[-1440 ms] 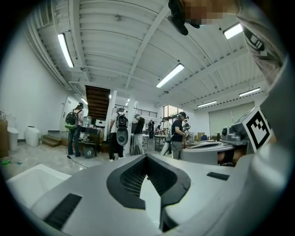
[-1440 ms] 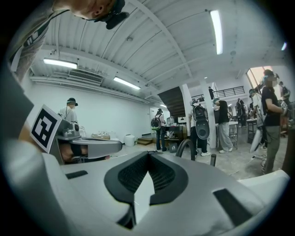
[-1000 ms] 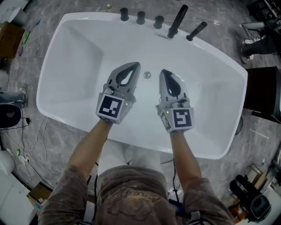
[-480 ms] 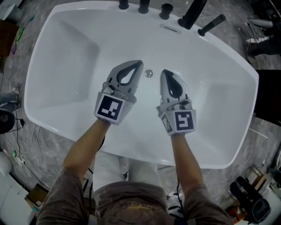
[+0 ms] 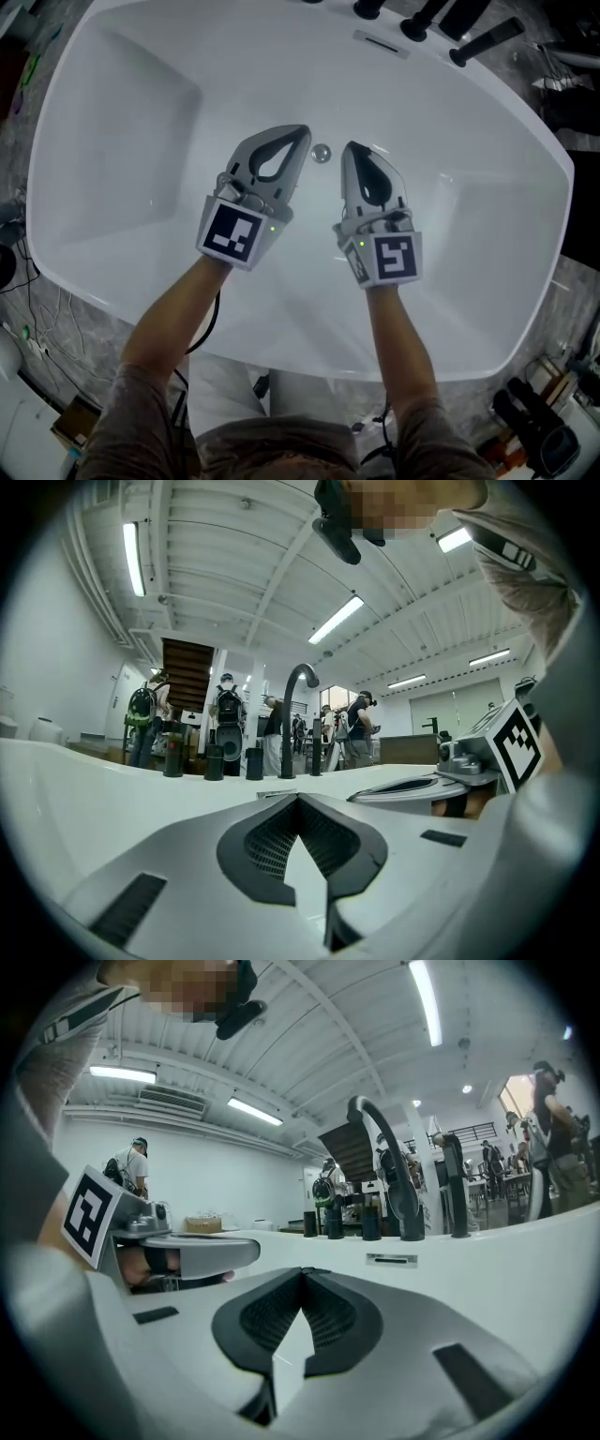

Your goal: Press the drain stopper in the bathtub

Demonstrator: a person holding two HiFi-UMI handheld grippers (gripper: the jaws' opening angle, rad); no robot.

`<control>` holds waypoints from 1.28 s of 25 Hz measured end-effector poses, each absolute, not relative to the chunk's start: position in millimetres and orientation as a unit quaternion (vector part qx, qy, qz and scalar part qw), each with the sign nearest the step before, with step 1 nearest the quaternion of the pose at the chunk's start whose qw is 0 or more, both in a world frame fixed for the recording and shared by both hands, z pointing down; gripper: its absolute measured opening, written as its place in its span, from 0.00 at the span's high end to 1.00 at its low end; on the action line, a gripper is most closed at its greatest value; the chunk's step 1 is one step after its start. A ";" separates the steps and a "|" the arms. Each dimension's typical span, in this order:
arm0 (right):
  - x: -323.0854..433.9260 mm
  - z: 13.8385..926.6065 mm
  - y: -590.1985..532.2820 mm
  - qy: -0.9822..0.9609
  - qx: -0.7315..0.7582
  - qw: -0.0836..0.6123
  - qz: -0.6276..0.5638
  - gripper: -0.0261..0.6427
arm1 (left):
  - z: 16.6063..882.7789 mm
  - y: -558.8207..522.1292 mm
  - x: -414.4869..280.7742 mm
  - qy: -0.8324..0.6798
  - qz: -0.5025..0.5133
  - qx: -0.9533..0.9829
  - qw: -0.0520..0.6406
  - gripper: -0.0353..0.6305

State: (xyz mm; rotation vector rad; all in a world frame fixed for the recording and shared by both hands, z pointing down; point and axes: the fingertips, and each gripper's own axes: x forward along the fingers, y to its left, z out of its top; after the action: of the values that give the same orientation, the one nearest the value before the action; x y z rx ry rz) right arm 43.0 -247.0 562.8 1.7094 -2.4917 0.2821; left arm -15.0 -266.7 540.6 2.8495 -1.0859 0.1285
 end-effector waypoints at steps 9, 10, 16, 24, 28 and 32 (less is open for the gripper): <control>38.1 621.5 -261.3 -0.821 0.559 0.050 0.105 0.96 | 589.0 -280.9 -16.6 -0.357 0.039 0.932 0.040 0.95; 37.1 629.1 -262.9 -0.821 0.559 0.051 0.106 0.96 | 595.4 -282.2 -16.8 -0.356 0.041 0.933 0.037 0.95; 43.1 667.4 -271.7 -0.818 0.562 0.058 0.110 0.96 | 630.4 -288.6 -10.7 -0.357 0.040 0.932 0.041 0.95; 49.3 713.7 -275.4 -0.817 0.559 0.075 0.119 0.96 | 673.3 -292.0 -8.6 -0.365 0.047 0.929 0.051 0.94; 42.7 743.1 -271.4 -0.815 0.554 0.096 0.139 0.96 | 687.0 -294.6 -12.4 -0.374 0.048 0.924 0.059 0.95; 41.8 776.8 -275.8 -0.813 0.548 0.120 0.156 0.96 | 690.6 -297.3 -11.5 -0.382 0.042 0.921 0.064 0.94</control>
State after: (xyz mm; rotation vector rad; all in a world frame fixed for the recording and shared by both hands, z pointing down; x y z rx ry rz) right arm 41.8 -275.8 776.8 1.6013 -2.3746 0.4560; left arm -11.5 -297.3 690.6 2.7815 -1.1543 0.1274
